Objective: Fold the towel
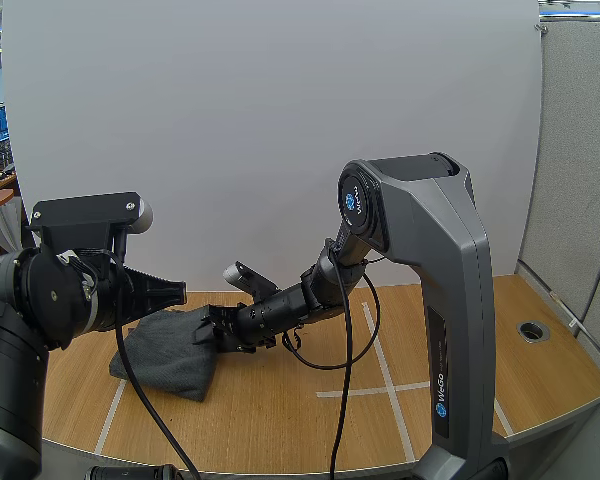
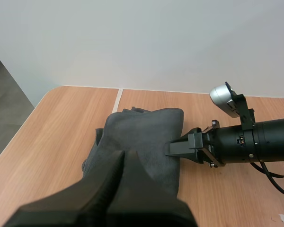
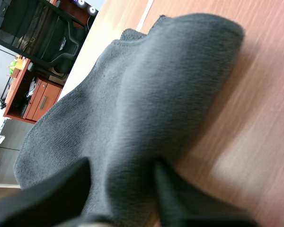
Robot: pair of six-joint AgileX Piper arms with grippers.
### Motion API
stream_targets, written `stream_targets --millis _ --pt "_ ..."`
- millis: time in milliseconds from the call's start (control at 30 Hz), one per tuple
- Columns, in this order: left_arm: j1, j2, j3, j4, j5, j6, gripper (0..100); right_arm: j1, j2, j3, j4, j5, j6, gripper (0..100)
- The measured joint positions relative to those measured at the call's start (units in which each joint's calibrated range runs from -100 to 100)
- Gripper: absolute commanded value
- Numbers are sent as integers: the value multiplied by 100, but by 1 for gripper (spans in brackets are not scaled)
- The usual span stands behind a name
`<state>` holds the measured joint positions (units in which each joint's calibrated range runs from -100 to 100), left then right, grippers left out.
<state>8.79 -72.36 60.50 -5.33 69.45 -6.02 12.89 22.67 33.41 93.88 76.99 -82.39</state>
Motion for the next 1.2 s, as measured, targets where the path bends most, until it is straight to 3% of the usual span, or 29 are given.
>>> stream_targets --millis 67,100,467,733,800,833,1000,1200 --pt "0 0 0 0 0 0 0 0 0 0 14 0 0 1" --pt "0 0 0 0 0 0 0 0 0 0 14 -17 0 0" --pt "0 0 0 0 0 0 0 -24 0 0 -612 85 -10 0" --pt "0 0 0 0 0 0 0 -247 0 -11 -1230 843 -10 0" --pt "0 0 0 0 0 0 0 -351 0 -11 -1359 1173 -10 0" --pt "0 0 0 0 0 0 0 -656 0 -11 -1770 1740 75 0" --pt "0 0 0 0 0 0 0 -1038 -28 -11 -2564 1946 131 0" --pt "0 0 0 0 0 0 0 -1247 -101 -11 -2911 2044 139 0"
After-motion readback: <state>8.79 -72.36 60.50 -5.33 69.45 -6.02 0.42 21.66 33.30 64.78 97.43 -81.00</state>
